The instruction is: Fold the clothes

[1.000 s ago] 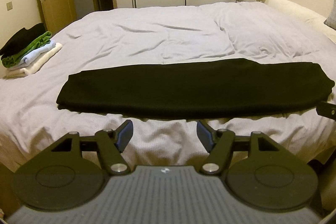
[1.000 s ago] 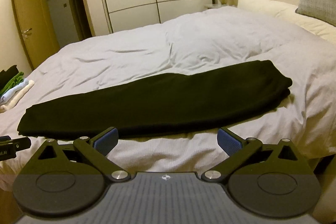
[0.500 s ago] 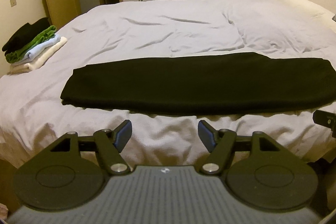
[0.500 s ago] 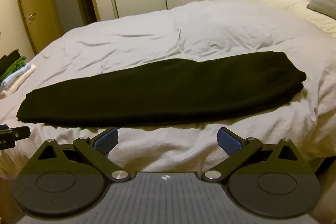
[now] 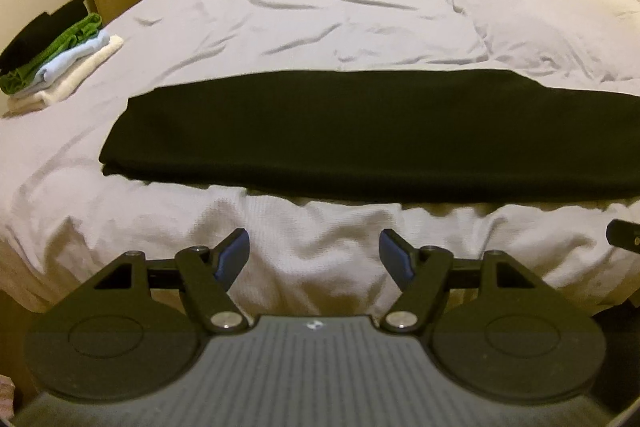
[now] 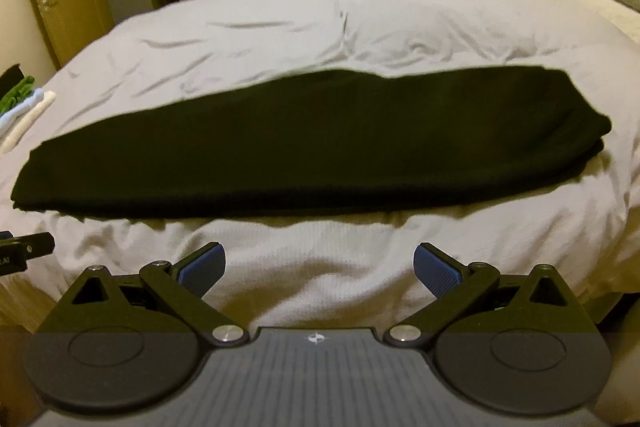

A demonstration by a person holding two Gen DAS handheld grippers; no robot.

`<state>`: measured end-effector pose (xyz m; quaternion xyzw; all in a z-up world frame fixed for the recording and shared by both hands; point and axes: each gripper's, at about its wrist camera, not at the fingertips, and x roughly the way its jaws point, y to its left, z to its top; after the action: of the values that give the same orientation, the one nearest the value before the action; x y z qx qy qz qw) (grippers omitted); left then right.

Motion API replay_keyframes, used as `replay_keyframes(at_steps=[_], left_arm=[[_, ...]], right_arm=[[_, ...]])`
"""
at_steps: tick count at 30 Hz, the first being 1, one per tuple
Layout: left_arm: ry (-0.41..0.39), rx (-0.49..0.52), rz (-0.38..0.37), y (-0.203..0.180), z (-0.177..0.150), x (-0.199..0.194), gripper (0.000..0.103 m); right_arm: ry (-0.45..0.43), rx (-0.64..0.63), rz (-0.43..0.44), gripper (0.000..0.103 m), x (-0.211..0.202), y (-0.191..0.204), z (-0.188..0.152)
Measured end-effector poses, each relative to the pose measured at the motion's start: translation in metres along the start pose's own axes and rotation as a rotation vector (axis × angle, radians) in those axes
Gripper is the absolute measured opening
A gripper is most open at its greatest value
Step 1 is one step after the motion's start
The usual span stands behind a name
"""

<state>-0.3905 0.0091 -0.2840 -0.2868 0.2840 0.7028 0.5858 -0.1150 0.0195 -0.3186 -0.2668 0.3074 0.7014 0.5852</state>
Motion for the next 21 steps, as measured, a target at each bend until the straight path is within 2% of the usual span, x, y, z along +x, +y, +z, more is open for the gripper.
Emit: replay_keyframes(at_steps=[4,7,13,15,21], left_arm=[[0.007,-0.071,-0.015,0.021,0.004,0.016,0.068],[-0.001,-0.187,-0.046,0.054,0.008,0.027,0.069],[0.011,-0.490,-0.072,0.138,0.003,0.056,0.069],[0.003,-0.595,-0.103,0.165,0.002,0.068,0.069],[-0.090,-0.876,-0.214,0.215,-0.004,0.097,0.066]], right_arm=[[0.032,0.011,0.000,0.103,0.019,-0.005,0.002],[0.016,0.034,0.021,0.103,0.029,-0.012,0.006],[-0.041,0.101,0.052,0.103,0.045,-0.032,0.017],[-0.056,0.130,0.050,0.103,0.050,-0.040,0.022],[-0.048,0.170,0.034,0.103,0.069,-0.052,0.036]])
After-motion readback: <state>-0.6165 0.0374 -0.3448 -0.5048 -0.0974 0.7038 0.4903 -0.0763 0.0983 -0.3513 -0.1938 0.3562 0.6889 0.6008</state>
